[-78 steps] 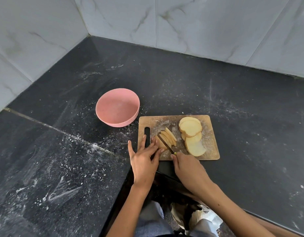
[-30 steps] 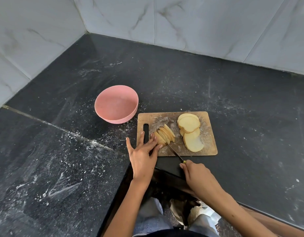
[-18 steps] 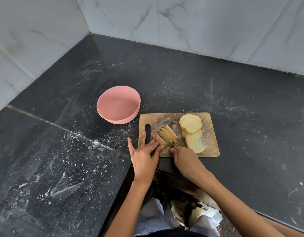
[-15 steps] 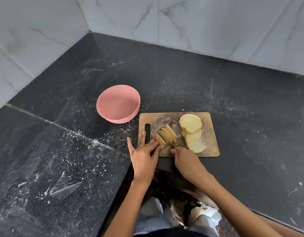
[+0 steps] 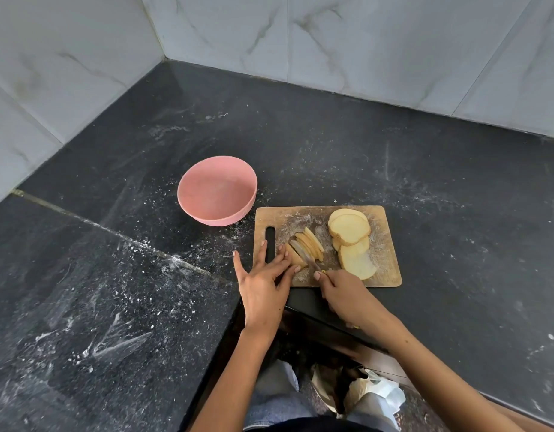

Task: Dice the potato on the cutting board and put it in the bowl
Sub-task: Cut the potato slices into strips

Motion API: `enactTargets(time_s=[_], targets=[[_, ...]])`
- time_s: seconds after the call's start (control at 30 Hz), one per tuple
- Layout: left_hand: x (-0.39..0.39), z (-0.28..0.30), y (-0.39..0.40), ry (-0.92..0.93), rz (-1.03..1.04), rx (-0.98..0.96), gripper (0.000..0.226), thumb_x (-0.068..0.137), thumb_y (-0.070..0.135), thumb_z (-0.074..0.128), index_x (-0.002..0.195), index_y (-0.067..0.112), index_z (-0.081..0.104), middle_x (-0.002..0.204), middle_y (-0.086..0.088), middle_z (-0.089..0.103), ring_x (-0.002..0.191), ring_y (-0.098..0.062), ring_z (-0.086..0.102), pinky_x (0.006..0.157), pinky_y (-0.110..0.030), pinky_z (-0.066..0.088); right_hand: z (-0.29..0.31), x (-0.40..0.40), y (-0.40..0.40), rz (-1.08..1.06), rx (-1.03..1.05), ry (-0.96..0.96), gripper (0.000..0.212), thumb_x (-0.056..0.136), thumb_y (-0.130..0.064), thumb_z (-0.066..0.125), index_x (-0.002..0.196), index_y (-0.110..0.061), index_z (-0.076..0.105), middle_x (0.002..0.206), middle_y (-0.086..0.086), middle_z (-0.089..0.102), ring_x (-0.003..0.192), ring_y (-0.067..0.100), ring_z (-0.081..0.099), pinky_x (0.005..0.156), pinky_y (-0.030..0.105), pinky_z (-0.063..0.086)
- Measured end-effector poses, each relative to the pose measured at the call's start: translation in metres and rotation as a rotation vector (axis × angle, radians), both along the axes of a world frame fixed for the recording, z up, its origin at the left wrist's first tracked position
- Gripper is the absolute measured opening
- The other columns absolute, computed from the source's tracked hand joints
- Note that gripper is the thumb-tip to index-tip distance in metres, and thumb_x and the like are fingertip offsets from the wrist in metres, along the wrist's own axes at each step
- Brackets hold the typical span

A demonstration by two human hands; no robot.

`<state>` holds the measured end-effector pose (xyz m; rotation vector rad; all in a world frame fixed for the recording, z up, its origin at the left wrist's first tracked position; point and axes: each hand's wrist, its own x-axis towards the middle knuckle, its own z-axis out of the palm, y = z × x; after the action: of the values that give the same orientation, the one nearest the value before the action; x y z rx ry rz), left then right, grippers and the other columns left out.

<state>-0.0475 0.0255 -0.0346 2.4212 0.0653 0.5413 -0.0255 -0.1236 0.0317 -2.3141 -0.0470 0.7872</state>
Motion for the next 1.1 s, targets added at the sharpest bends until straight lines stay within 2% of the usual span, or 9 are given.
enactTargets(time_s=[0.07,0.23,0.4,0.47,0.6,0.7,0.83,0.93,1.1], targets=[[0.000,0.001,0.000,0.001,-0.007,0.000,0.031,0.085,0.044,0.060,0.099,0.022,0.076,0.109,0.007,0.071,0.130,-0.019,0.048,0.119,-0.039,-0.005,0.001,-0.001,-0.005,-0.087,0.077,0.140,0.039,0.103,-0.034,0.034,0.071,-0.013,0.044,0.054,0.001,0.042,0.041,0.012,0.037,0.036,0.019,0.032],[-0.001,0.001,0.001,-0.003,-0.001,-0.003,0.035,0.086,0.047,0.055,0.099,0.022,0.076,0.110,0.007,0.071,0.132,-0.018,0.047,0.120,-0.039,-0.005,0.011,-0.007,-0.025,-0.110,0.105,0.295,0.038,0.101,-0.038,0.038,0.073,-0.013,0.044,0.052,0.001,0.038,0.036,0.011,0.031,0.036,0.019,0.029],[0.000,0.002,0.001,0.003,-0.006,-0.001,0.035,0.086,0.046,0.055,0.098,0.021,0.076,0.109,0.007,0.071,0.131,-0.019,0.048,0.120,-0.040,-0.004,0.020,-0.012,-0.020,0.071,-0.080,-0.160,0.041,0.102,-0.034,0.035,0.066,-0.017,0.042,0.060,-0.003,0.046,0.054,0.009,0.040,0.049,0.022,0.027],[0.000,0.002,0.001,0.003,-0.007,0.006,0.036,0.086,0.046,0.056,0.099,0.020,0.076,0.109,0.006,0.071,0.131,-0.019,0.048,0.120,-0.040,-0.004,0.017,-0.011,-0.011,0.070,-0.114,-0.235,0.040,0.103,-0.034,0.033,0.065,-0.022,0.037,0.062,-0.005,0.045,0.056,0.008,0.040,0.050,0.024,0.026],[0.000,0.003,0.001,0.006,-0.014,0.008,0.034,0.086,0.045,0.055,0.098,0.021,0.076,0.108,0.007,0.071,0.131,-0.019,0.047,0.120,-0.039,-0.004,0.004,-0.008,0.005,0.100,-0.176,-0.277,0.036,0.103,-0.036,0.030,0.072,-0.019,0.039,0.068,-0.003,0.049,0.065,0.019,0.047,0.060,0.032,0.032],[0.000,0.004,0.000,0.005,-0.010,-0.001,0.034,0.086,0.045,0.054,0.098,0.021,0.076,0.108,0.007,0.071,0.131,-0.017,0.045,0.120,-0.038,-0.005,-0.001,-0.005,0.012,0.108,-0.205,-0.293,0.031,0.103,-0.035,0.030,0.082,-0.016,0.043,0.082,0.008,0.061,0.073,0.025,0.054,0.061,0.032,0.033],[0.000,0.002,0.001,-0.002,-0.005,0.008,0.026,0.084,0.038,0.064,0.098,0.020,0.076,0.107,0.006,0.072,0.131,-0.017,0.045,0.120,-0.039,-0.003,-0.001,-0.004,0.016,0.119,-0.199,-0.285,0.033,0.103,-0.035,0.030,0.083,-0.015,0.047,0.088,0.012,0.064,0.072,0.024,0.053,0.061,0.031,0.033],[0.000,0.002,0.001,-0.001,-0.006,0.003,0.021,0.081,0.031,0.068,0.097,0.019,0.077,0.106,0.005,0.072,0.130,-0.021,0.048,0.120,-0.040,-0.003,-0.001,-0.002,0.019,0.133,-0.236,-0.265,0.036,0.104,-0.033,0.029,0.097,-0.008,0.054,0.096,0.015,0.064,0.085,0.030,0.060,0.064,0.031,0.035],[0.000,0.001,-0.002,0.017,0.005,-0.012,0.024,0.084,0.032,0.062,0.094,0.015,0.077,0.104,0.000,0.072,0.126,-0.026,0.052,0.119,-0.042,0.000,0.003,0.001,0.036,0.194,-0.434,-0.233,0.024,0.103,-0.013,0.031,0.119,-0.006,0.047,0.119,0.013,0.060,0.107,0.029,0.061,0.075,0.034,0.045]])
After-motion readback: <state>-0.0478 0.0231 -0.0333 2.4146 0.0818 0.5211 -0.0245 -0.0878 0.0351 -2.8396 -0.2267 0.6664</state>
